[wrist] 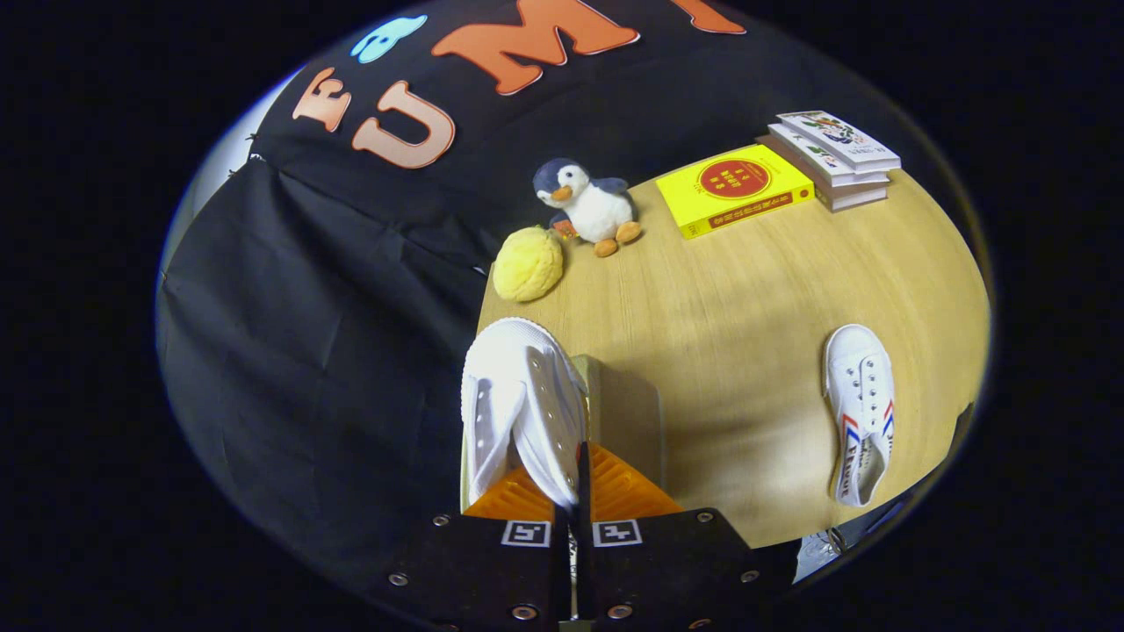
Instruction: Open the storage box then place both shoes into the box .Put the left shoe in first, then the right shoe, with the right side of both shoes facing outward in a uniform manner.
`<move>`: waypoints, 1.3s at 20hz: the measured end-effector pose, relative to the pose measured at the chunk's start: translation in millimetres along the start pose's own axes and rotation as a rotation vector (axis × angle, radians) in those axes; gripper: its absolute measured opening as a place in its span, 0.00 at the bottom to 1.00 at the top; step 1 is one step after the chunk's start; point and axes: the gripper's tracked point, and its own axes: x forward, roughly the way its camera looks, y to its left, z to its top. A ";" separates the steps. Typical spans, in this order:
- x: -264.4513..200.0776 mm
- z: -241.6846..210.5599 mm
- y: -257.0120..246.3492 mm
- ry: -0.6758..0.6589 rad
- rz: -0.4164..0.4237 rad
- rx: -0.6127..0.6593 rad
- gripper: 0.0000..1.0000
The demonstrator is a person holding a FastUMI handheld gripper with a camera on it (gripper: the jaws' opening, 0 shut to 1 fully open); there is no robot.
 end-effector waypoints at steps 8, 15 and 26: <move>70.1 -49.4 26.5 0.125 -0.125 -0.007 0.03; 117.8 -78.1 20.7 0.204 -0.245 0.046 0.03; 118.0 -80.4 69.6 0.241 -0.005 0.139 0.34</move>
